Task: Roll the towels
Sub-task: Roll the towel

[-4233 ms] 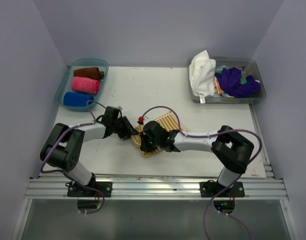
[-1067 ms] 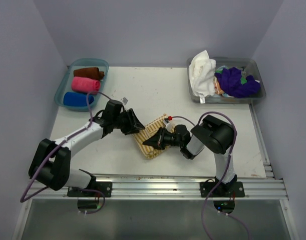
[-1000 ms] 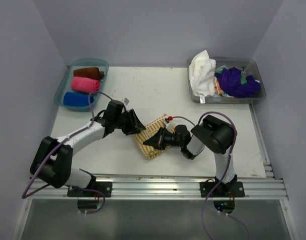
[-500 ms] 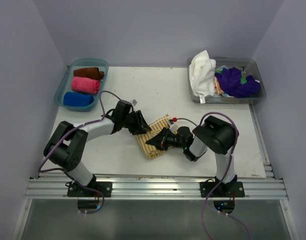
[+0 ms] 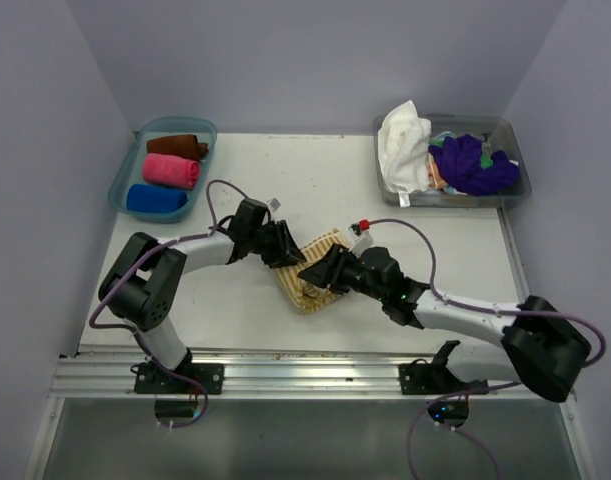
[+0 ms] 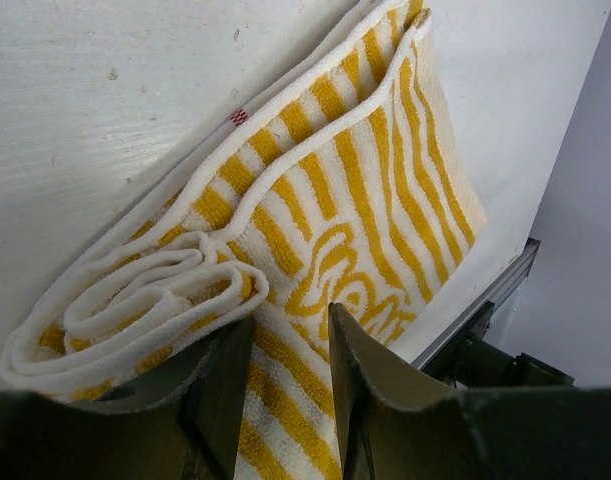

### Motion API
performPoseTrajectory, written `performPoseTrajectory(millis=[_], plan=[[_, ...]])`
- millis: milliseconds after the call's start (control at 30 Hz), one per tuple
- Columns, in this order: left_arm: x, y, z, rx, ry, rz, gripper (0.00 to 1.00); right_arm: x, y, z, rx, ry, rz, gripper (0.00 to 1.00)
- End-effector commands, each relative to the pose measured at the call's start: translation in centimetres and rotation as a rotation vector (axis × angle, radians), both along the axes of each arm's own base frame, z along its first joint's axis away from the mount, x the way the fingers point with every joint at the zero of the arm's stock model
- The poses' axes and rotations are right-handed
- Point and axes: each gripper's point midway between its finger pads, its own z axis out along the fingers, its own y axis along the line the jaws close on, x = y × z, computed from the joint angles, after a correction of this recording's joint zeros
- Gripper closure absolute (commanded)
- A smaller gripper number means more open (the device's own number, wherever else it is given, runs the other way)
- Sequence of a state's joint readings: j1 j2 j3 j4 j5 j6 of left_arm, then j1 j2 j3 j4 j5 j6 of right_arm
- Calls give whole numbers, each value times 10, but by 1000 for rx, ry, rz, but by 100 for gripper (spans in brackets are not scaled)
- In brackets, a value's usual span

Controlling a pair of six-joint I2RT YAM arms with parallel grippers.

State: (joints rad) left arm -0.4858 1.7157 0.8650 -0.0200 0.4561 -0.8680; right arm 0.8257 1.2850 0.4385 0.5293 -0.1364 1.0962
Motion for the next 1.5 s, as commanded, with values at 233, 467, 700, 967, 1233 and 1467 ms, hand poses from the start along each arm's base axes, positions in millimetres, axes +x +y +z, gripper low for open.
performPoseTrajectory(millis=[233,467,700,967,1233,1467], plan=[[-27,17,-46,121,93,-45,60,7,-29,20,-682,-303,53,46],[-30,17,-47,121,96,-49,60,-10,28,17,-809,-409,299,47],[-31,16,-47,119,99,-53,60,-8,36,-9,-1003,-457,375,46],[-31,17,-47,123,98,-55,60,-9,14,-43,-1177,-428,372,37],[-29,17,-45,128,96,-55,60,-21,10,-67,-1231,-421,395,28],[-28,16,-42,129,94,-54,60,-16,2,-78,-1403,-485,325,28]])
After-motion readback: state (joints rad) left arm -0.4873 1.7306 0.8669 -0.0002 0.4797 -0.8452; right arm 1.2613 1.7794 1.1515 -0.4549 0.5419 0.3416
